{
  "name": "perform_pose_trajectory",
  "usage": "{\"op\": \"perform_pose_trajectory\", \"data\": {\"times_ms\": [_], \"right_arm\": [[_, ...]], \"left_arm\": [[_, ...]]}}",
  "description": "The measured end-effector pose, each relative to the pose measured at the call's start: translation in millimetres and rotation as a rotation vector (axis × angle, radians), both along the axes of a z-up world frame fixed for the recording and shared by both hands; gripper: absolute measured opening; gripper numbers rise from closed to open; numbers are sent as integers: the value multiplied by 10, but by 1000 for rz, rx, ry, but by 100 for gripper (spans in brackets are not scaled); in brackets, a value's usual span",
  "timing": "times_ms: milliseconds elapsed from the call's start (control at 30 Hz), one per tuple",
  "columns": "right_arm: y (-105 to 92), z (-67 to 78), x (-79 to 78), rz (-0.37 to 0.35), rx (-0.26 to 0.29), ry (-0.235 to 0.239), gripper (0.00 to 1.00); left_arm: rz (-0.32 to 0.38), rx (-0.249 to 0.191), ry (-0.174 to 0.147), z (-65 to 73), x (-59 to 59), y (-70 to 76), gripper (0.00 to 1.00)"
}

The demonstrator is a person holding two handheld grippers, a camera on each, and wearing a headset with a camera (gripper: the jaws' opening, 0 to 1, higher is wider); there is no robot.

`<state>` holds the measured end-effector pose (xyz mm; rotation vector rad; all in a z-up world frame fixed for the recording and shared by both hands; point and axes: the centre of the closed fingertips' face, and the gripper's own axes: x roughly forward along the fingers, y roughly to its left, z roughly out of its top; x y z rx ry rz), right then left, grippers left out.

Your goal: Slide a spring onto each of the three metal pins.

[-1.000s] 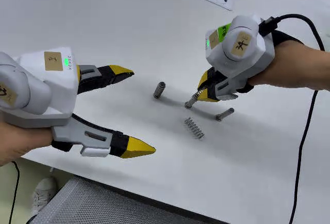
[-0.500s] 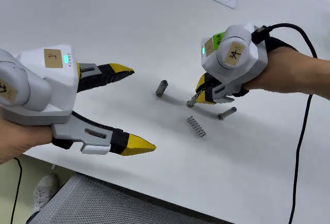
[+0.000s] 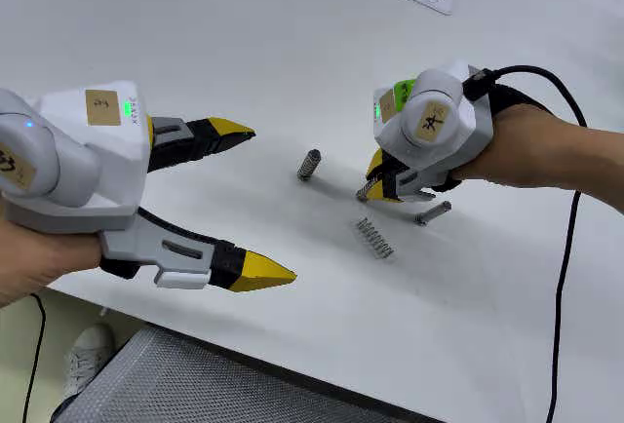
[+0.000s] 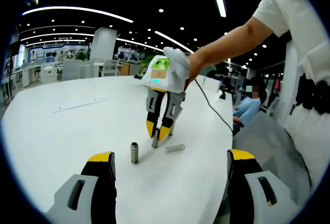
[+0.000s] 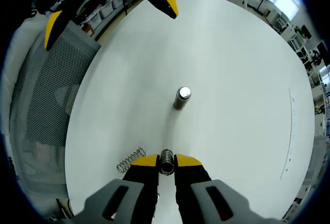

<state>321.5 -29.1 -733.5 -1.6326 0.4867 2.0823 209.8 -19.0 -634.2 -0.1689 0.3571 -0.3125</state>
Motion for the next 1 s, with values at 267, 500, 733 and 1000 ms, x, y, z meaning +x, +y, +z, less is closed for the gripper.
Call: {"op": "perform_pose_trajectory", "data": {"times_ms": [267, 500, 733, 1000], "right_arm": [[7, -26, 3, -11, -3, 1, 12], [16, -9, 3, -19, 4, 8, 15], [30, 28, 16, -28, 24, 16, 18], [64, 328, -43, -129, 92, 137, 29]], "left_arm": [[-1, 1, 3, 5, -5, -9, 91], [-2, 3, 4, 15, -13, -8, 91], [-6, 10, 3, 54, -5, -30, 91], [-13, 33, 10, 72, -25, -10, 91]]}}
